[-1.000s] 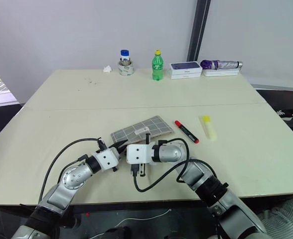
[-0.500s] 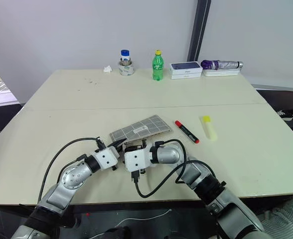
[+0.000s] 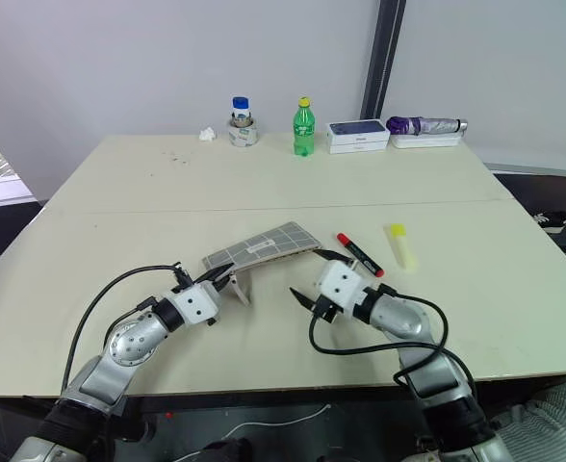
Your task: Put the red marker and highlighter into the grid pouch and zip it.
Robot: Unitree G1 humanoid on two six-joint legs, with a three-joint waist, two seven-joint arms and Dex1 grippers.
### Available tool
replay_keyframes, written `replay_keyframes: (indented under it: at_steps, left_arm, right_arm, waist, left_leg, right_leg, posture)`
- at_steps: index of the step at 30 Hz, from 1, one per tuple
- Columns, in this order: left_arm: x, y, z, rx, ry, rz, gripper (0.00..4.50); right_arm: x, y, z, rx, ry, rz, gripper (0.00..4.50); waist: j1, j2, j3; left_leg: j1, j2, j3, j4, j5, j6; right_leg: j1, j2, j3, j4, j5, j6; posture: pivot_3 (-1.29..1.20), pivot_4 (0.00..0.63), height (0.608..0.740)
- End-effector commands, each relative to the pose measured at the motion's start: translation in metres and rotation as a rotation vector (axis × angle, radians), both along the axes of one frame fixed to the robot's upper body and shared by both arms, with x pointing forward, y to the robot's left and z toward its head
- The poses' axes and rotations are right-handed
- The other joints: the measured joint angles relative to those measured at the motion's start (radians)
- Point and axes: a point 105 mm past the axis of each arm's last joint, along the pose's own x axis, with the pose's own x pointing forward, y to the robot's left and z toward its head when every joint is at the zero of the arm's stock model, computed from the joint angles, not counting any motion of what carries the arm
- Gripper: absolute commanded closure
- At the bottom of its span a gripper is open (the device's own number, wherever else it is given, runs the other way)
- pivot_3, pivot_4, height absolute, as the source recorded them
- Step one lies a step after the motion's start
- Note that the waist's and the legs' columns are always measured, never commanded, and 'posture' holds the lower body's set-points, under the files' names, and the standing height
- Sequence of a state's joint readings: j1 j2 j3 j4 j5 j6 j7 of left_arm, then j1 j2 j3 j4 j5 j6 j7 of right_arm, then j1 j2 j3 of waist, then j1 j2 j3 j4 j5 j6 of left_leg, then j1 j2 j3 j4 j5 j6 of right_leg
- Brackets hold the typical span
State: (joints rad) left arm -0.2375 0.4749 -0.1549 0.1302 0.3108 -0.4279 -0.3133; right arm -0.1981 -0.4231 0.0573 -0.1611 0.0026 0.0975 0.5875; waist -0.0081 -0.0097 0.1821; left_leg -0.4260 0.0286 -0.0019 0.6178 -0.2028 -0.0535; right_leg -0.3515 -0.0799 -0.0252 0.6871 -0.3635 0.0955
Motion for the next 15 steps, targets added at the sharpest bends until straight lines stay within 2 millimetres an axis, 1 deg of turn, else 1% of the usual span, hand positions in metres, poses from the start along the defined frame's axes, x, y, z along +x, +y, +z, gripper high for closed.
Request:
replay_keyframes:
  at_steps: [1,3,7,9,11,13,14,15]
  left_arm:
    - [0.0,0.006,0.01,-0.013,-0.044,0.007,4.5]
    - [0.001,0.005,0.01,-0.008,-0.046,0.005,4.5]
    - [0.002,0.002,0.012,-0.013,-0.052,-0.003,4.5]
    - [0.002,0.0,0.012,-0.006,-0.056,-0.011,4.5]
    - [0.004,0.001,0.013,-0.007,-0.056,-0.004,4.5]
    - [0.004,0.0,0.013,-0.005,-0.058,-0.004,4.5]
    - [0.004,-0.001,0.013,0.0,-0.06,-0.009,4.5]
    - [0.005,-0.001,0.014,0.001,-0.062,-0.011,4.5]
  right_arm:
    - [-0.002,-0.02,0.016,0.131,-0.019,-0.124,0.02]
    - [0.0,-0.032,0.018,0.176,-0.013,-0.195,0.02]
    - [0.013,-0.074,0.027,0.261,-0.029,-0.382,0.02]
    - [0.02,-0.093,0.029,0.257,-0.02,-0.453,0.02]
    - [0.031,-0.116,0.032,0.238,-0.013,-0.529,0.02]
    - [0.042,-0.136,0.035,0.185,-0.006,-0.581,0.02]
    - [0.048,-0.146,0.033,0.199,0.037,-0.613,0.02]
    - [0.053,-0.151,0.03,0.207,0.079,-0.621,0.02]
  waist:
    - [0.0,0.0,0.0]
    - [-0.002,0.0,0.0]
    - [-0.002,0.0,0.0]
    - [-0.002,0.0,0.0]
    - [-0.003,0.0,0.0]
    - [-0.003,0.0,0.0]
    - [-0.003,0.0,0.0]
    - [-0.003,0.0,0.0]
  left_leg:
    - [0.0,0.0,0.0,0.0,0.0,0.0]
    - [0.0,0.0,0.0,0.0,0.0,0.0]
    - [0.0,0.0,0.0,0.0,0.0,0.0]
    - [0.0,0.0,0.0,0.0,0.0,0.0]
    - [0.0,-0.001,0.0,0.0,0.0,0.0]
    - [0.0,-0.001,0.001,0.0,0.0,0.0]
    - [0.0,-0.001,0.001,0.0,0.0,0.0]
    - [0.0,-0.001,0.001,0.0,0.0,0.0]
  right_leg:
    - [0.0,0.0,0.0,0.0,0.0,0.0]
    - [0.0,0.0,0.0,0.0,0.0,0.0]
    - [0.0,0.0,0.0,0.0,0.0,0.0]
    - [0.0,0.0,0.0,0.0,0.0,0.0]
    - [0.0,0.0,0.0,0.0,0.0,0.0]
    - [0.0,0.0,0.0,0.0,0.0,0.0]
    - [-0.001,0.0,0.0,0.0,0.0,0.0]
    - [-0.001,0.0,0.0,0.0,0.0,0.0]
  posture:
    - [0.0,0.15,0.74]
    - [0.0,0.15,0.74]
    - [0.0,0.15,0.74]
    - [0.0,0.15,0.74]
    - [0.0,0.15,0.74]
    - [0.0,0.15,0.74]
    - [0.0,0.15,0.74]
    - [0.0,0.15,0.74]
